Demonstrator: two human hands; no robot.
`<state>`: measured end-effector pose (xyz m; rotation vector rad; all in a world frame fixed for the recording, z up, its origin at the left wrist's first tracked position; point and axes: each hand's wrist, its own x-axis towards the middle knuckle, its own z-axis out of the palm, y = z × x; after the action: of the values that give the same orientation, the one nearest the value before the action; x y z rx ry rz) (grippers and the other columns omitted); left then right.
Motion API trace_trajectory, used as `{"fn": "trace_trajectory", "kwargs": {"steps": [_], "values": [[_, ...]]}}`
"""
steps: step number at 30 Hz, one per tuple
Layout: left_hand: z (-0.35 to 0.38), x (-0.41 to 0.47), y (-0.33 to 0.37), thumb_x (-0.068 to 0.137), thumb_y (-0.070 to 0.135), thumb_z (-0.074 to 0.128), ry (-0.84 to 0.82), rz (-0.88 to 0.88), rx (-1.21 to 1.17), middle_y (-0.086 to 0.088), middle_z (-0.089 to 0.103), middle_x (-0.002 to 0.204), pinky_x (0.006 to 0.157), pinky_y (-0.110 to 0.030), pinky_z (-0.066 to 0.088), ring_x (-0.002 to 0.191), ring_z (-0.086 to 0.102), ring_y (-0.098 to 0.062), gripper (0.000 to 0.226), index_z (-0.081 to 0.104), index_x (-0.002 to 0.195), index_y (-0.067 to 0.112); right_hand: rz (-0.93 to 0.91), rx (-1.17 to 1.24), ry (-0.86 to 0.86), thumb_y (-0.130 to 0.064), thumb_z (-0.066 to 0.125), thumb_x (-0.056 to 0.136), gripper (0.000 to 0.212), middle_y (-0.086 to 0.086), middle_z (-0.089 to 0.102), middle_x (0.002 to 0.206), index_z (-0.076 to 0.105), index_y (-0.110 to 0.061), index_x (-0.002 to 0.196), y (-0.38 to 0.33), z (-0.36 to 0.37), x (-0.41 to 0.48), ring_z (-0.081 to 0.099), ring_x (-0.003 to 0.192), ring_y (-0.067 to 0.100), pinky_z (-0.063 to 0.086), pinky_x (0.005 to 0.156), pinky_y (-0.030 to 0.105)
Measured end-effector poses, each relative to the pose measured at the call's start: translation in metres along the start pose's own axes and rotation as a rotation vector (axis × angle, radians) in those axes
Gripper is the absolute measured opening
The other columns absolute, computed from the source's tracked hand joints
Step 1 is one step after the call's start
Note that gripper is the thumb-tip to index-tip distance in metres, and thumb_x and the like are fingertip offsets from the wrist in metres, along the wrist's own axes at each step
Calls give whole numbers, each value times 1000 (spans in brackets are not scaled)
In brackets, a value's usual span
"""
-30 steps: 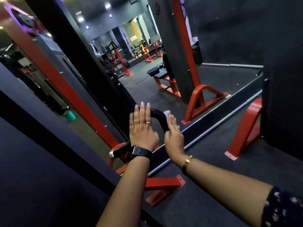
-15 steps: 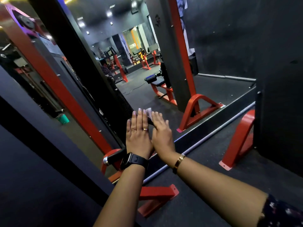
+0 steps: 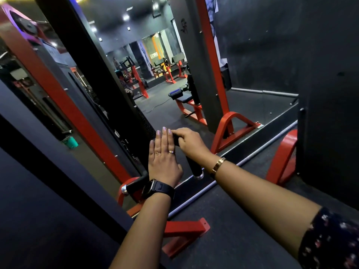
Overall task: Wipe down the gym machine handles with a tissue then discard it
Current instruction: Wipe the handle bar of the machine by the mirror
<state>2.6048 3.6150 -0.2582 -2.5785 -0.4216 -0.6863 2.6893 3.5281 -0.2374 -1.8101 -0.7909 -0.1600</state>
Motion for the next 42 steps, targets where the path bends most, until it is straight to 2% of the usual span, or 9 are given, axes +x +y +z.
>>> {"fn": "trace_trajectory", "kwargs": {"steps": [5, 9, 15, 18, 21, 24, 29, 37, 42], "values": [[4, -3, -2, 55, 28, 63, 40, -3, 0, -12, 12, 161, 120, -39, -5, 148, 5, -24, 116, 3, 151, 6, 380, 230, -56, -8, 50, 80, 33, 2, 73, 103, 76, -17, 98, 56, -1, -28, 64, 105, 18, 49, 94, 30], [2, -3, -3, 54, 28, 63, 29, 7, -11, -11, 12, 161, 120, -39, -8, 148, 5, -23, 116, 2, 151, 7, 481, 427, -217, -1, 56, 83, 21, 13, 73, 93, 74, 0, 93, 43, -17, -5, 64, 88, 21, 50, 80, 26], [-2, -3, -3, 58, 29, 63, 9, 7, -26, -11, 5, 162, 119, -38, -13, 148, -4, -22, 118, -7, 151, 8, 467, 534, -376, -5, 59, 85, 15, 18, 65, 92, 72, -6, 78, -7, -26, 44, 61, 87, 26, 48, 97, 38], [-5, -4, -4, 60, 28, 61, 3, 7, -42, -11, 3, 162, 119, -38, -12, 148, -5, -22, 116, -9, 151, 9, 502, 530, -360, -15, 64, 79, 14, 16, 58, 89, 75, -7, 80, 17, -23, 38, 53, 85, 26, 47, 88, 34], [-6, -5, -3, 59, 26, 64, 26, -6, -66, -12, 16, 161, 121, -38, -6, 148, 7, -23, 112, 5, 152, 7, 573, 558, -400, -15, 62, 70, 42, 21, 54, 89, 65, 12, 101, 52, -23, 17, 50, 84, 28, 43, 72, 28], [-7, -7, -3, 60, 30, 68, 30, 8, -82, -11, 18, 160, 121, -37, -8, 148, 10, -23, 112, 10, 152, 8, 604, 587, -478, -4, 48, 75, 35, 19, 68, 106, 68, 7, 102, 67, -26, 3, 63, 109, 29, 45, 98, 35], [-14, -8, -3, 66, 30, 60, -3, 8, -81, -5, -3, 162, 117, -34, -18, 148, -10, -16, 109, -4, 153, 18, 530, 704, -251, -10, 55, 88, 21, 13, 67, 87, 69, 2, 97, 26, -22, 13, 65, 77, 20, 52, 69, 24], [-16, -6, 4, 77, 28, 57, 15, -13, -149, -3, -14, 160, 113, -35, -25, 143, -24, -16, 98, -3, 154, 19, 508, 632, -88, -10, 55, 86, 22, 4, 73, 88, 77, -10, 87, 86, 16, -54, 60, 73, 10, 43, 62, 21], [-8, -5, 6, 64, 25, 65, 182, 217, 7, 0, 14, 161, 119, -47, -1, 148, 7, -22, 99, 21, 153, 24, 853, 896, -39, -4, 48, 88, 26, -4, 69, 69, 73, -10, 87, 112, 45, -97, 52, 57, 7, 46, 64, 21]]}}
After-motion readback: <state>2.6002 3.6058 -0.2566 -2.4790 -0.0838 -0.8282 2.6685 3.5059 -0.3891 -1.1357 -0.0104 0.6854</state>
